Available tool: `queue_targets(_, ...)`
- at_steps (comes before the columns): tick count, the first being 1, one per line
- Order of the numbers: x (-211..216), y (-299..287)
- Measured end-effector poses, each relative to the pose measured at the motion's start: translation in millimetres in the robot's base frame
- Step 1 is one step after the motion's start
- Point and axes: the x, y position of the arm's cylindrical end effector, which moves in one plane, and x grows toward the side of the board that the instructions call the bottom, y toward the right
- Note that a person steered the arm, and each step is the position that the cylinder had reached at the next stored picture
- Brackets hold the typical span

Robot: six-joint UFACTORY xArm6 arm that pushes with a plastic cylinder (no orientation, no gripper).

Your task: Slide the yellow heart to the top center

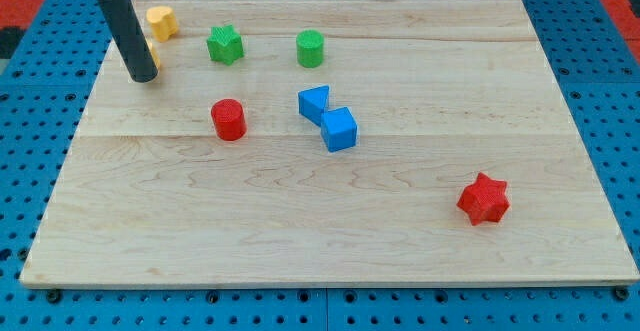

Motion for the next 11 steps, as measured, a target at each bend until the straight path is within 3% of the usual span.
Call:
queue_targets(1,-20.8,-3.8)
queue_targets(2,-14.8,12.1)
queue_targets(3,7.5,-61.8)
queue_targets(4,-6.6,-81.6)
queue_targets(5,-64.1,-74.7)
queue_targets(8,-98.6,111.7)
queue_targets(10,-103.3,39.3)
queue_targets(11,-129.2,57.0)
